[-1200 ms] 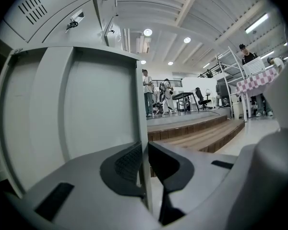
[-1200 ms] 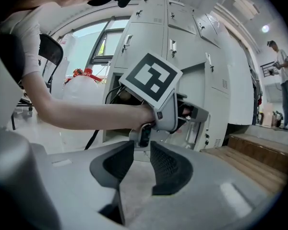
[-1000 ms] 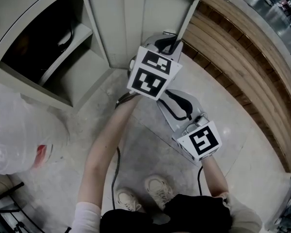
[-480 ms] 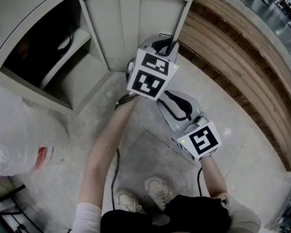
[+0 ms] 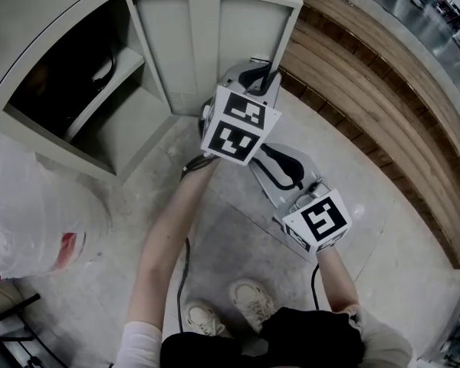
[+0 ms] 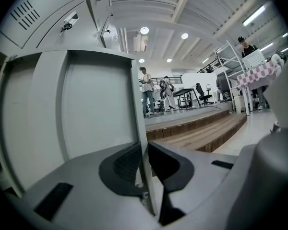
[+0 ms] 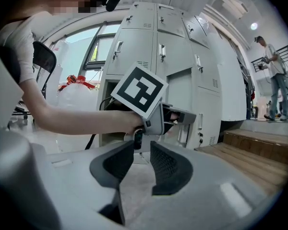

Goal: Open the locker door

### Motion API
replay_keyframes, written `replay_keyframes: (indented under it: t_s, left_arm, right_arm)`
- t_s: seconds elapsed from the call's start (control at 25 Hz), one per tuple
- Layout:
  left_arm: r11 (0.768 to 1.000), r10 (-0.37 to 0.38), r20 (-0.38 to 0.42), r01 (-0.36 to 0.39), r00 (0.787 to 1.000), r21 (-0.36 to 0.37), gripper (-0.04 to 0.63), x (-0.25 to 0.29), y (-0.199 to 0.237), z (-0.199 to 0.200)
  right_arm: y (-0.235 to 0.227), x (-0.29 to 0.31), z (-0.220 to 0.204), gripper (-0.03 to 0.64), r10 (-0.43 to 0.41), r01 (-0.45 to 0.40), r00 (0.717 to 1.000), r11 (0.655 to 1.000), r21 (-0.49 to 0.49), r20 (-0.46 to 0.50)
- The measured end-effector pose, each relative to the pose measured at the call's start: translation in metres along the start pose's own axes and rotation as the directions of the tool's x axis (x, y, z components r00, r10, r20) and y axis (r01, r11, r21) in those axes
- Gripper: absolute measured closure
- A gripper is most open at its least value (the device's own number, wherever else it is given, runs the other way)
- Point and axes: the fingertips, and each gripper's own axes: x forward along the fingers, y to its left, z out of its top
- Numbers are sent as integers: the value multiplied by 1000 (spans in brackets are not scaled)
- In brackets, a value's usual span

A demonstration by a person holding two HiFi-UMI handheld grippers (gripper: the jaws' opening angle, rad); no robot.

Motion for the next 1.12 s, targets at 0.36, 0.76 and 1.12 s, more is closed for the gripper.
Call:
replay_keyframes:
  t_s: [0.36,0.76,1.12]
  left_arm:
    - [1000,3,-24,-2,1000,5,528,-15,-8,-15]
    - [998,55,22,-54,998,-34,520,-45,1,-9]
    - [978,202,131,-191,971,-89,522,-93,33,8]
  right_arm:
    - [3,-1,3,515,-2,2,1000,1000,4,10]
    - [21,-2,14,505,38,-38,999,999,-19,39]
    - [33,-4,34,506,72,-70,993,997,-18,98]
